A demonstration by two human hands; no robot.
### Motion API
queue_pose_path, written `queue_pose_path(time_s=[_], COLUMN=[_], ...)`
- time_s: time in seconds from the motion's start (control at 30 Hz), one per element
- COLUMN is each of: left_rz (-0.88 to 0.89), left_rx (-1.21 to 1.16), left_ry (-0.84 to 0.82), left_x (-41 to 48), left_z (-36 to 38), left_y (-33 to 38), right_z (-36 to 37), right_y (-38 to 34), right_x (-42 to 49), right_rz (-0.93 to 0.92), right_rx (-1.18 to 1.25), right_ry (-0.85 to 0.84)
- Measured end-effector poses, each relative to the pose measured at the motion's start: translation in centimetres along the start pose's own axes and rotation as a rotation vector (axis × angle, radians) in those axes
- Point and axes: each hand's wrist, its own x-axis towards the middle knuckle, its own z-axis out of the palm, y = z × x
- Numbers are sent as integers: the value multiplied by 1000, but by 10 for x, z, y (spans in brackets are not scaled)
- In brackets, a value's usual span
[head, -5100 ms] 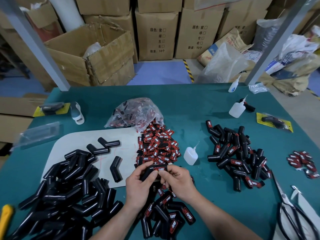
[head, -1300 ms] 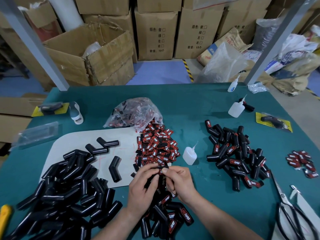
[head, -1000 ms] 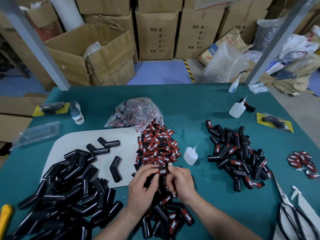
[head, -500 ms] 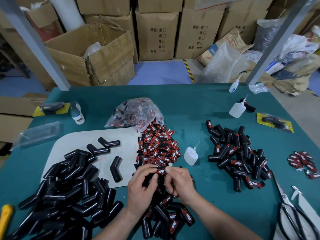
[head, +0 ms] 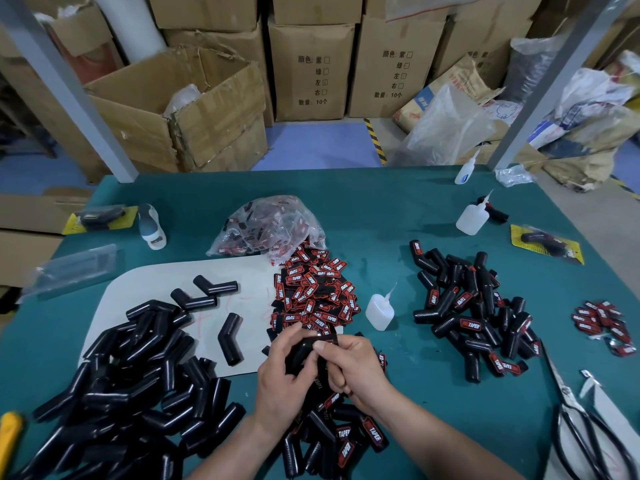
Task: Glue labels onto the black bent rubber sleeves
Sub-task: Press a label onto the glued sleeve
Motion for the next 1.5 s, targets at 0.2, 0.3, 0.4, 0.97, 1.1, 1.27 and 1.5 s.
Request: queue_pose_path(time_s=[0.2, 0.3, 0.4, 0.97, 1.1, 1.27, 1.5], left_rz=[39, 83, 89, 102, 92, 99, 142], left_rx=[30, 44, 41, 24, 14, 23, 77], left_ry=[-5, -6, -1, 2, -16, -52, -94], left_x=[-2, -1, -1, -1, -1, -1, 1], left_z=[0, -1, -1, -1, -1, -1, 1], left_y=[3, 7, 5, 3, 5, 2, -4], right_z=[2, 2, 3, 3, 2, 2, -1], right_y=[1, 0, -1, 0, -2, -3, -8], right_x=[-2, -3, -3, -3, -3, -3, -2], right_rz=[-11, -8, -9, -40, -29, -15, 6], right_rx=[23, 37, 28, 5, 44, 53, 77], right_ry=[18, 19, 19, 8, 5, 7, 9])
